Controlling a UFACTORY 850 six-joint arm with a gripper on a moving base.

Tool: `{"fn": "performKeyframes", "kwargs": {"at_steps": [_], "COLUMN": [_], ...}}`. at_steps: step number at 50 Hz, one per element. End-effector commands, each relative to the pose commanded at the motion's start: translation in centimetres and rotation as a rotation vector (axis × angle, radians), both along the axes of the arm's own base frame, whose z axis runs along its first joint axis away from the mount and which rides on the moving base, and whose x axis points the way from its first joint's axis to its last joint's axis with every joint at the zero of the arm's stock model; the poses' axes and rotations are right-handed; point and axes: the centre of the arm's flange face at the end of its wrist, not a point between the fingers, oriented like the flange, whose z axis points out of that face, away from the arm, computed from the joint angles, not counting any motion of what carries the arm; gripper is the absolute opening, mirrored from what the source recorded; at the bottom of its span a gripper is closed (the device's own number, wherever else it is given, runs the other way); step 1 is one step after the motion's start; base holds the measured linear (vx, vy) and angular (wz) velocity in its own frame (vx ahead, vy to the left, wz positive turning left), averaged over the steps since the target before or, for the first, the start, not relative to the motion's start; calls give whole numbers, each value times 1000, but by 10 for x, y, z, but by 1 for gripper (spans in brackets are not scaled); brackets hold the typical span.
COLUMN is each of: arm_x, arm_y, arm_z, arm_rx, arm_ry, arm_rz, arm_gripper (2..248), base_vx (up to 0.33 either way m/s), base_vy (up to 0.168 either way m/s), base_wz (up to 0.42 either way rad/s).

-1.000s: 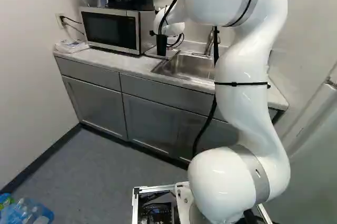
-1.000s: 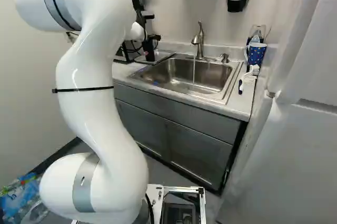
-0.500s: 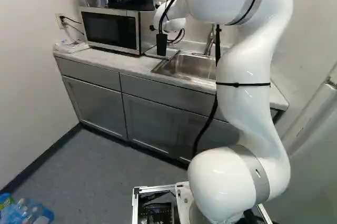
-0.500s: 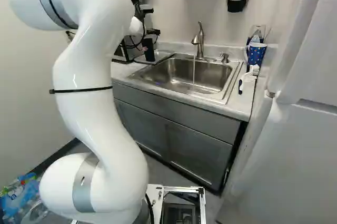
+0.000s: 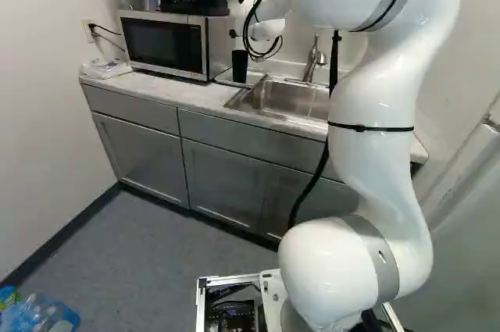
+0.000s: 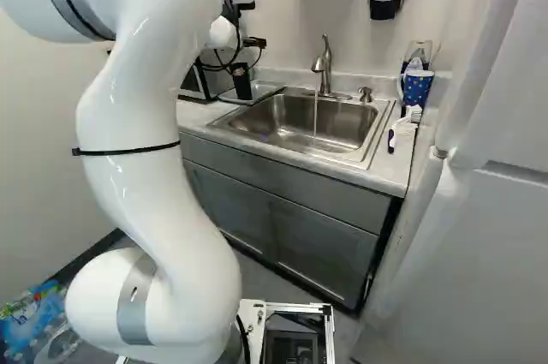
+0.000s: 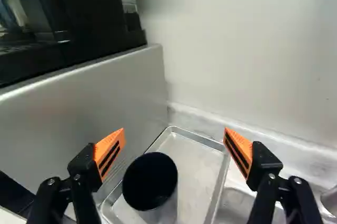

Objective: Rinse the cup and place it in the tray

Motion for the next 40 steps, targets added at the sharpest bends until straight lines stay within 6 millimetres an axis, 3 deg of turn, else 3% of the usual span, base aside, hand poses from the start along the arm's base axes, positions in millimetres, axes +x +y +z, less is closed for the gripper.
{"fn": "performKeyframes", "kwargs": {"at_steps": [22,40], "arm_x": [-20,-37], "arm_y": [-36,-65], "arm_z": [27,29], "arm_rx": [1,1], "arm_ry": [-34,-28], "arm_rz": [-52,-97], "arm_gripper": [247,247], "base_vx": [0,0], "base_vy": [0,0], "base_wz": [0,0]}}
